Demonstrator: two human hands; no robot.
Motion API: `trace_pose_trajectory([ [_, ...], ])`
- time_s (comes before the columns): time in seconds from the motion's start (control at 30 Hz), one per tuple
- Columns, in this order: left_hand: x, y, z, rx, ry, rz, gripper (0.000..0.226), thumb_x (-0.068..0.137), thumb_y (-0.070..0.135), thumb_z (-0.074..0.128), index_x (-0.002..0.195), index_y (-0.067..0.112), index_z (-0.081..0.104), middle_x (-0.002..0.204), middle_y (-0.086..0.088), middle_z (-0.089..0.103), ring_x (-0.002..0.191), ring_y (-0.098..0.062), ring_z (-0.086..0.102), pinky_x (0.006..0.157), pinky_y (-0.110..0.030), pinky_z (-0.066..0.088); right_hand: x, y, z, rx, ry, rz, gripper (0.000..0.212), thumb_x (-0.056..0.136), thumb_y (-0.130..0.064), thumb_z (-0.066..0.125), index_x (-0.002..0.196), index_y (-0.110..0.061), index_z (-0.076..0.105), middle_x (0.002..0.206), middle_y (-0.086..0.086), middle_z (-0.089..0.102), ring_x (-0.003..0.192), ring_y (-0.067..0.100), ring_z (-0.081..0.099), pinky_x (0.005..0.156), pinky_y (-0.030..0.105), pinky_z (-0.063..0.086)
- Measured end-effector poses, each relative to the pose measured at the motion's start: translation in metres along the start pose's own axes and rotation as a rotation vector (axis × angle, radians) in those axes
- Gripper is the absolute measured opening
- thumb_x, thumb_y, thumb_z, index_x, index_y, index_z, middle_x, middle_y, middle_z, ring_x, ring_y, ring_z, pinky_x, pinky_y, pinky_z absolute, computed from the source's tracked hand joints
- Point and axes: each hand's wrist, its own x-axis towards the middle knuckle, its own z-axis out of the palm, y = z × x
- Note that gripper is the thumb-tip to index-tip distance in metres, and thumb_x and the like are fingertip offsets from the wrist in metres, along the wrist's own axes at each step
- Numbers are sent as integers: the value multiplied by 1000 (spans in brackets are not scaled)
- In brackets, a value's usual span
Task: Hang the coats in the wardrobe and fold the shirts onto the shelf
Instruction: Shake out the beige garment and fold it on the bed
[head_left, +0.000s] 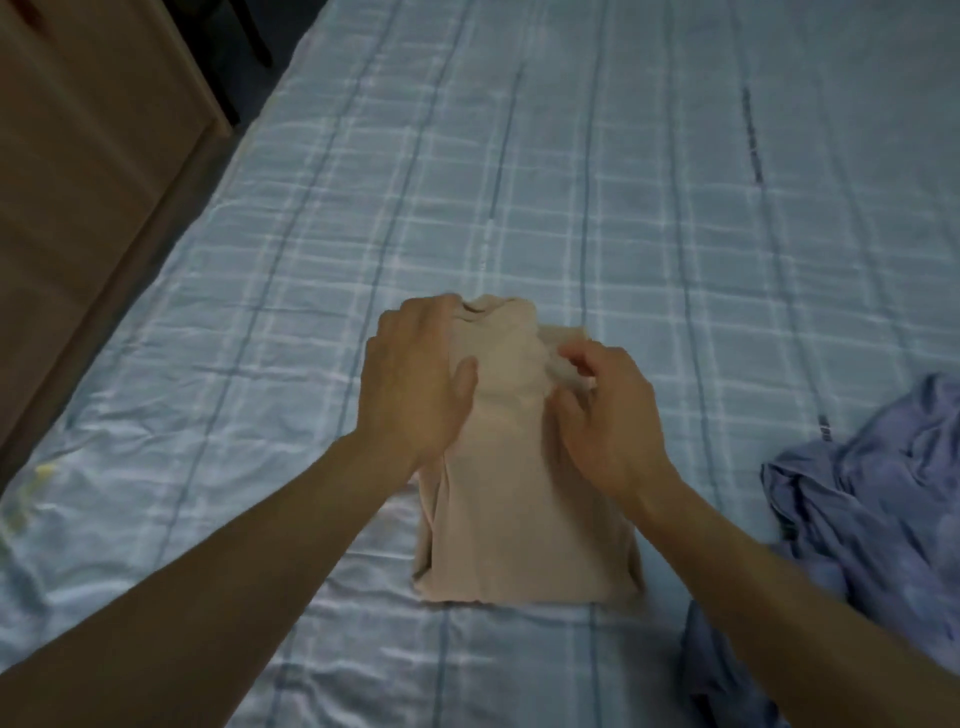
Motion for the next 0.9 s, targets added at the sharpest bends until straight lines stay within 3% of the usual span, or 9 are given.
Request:
trace_pose_trajectory([
  [0.1,-26,10,11,87,43,402,34,84,17,63,116,7,65,124,-13,62,114,-35,59,97,-42,42,-37,-5,6,-168,-72,-197,41,93,-15,55,133,-12,54,135,7,53,121,23,49,101,32,40],
  [0.17,-37,14,28,93,-43,507,40,86,14,65,125,4,64,136,-15,59,129,-34,53,108,-43,41,-52,-3,17,-260,-173,-260,50,98,-19,49,146,-6,41,150,10,41,137,25,39,113,38,32],
  [0.27,-38,1,51,195,-295,486,61,97,28,50,153,10,31,162,-9,23,152,-25,12,122,-47,18,-60,14,34,-404,-318,-280,63,103,-33,35,155,-13,5,164,4,-2,151,21,-7,123,40,3],
  [0.33,-33,-16,62,309,-357,462,66,101,42,30,158,15,10,166,-3,0,152,-21,-11,123,-46,6,-57,26,45,-452,-349,-273,68,102,-43,26,154,-18,-9,162,-1,-17,148,18,-22,123,42,-3],
  [0.4,-30,-28,70,360,-364,433,72,99,51,21,158,15,2,165,-3,-11,151,-21,-18,123,-48,4,-53,35,54,-466,-354,-278,71,98,-51,21,154,-20,-10,162,-3,-19,148,17,-23,123,44,-3],
  [0.57,-20,-37,85,339,-329,375,83,94,62,25,158,14,2,166,-4,-10,151,-23,-17,123,-50,2,-42,53,61,-451,-347,-304,80,94,-62,27,156,-21,-2,164,-1,-12,150,19,-18,123,47,1],
  [0.73,-9,-43,86,341,-322,344,67,99,53,17,158,23,5,166,1,-7,152,-18,-14,122,-52,4,-36,61,60,-409,-310,-338,79,95,-62,32,157,-22,6,165,1,-2,151,20,-8,123,46,5],
  [0.9,-7,-37,80,370,-365,310,66,99,54,9,158,26,-2,165,3,-15,150,-16,-21,121,-52,-9,-32,58,54,-425,-353,-337,78,94,-63,29,156,-23,3,164,1,-7,150,19,-15,122,47,2],
])
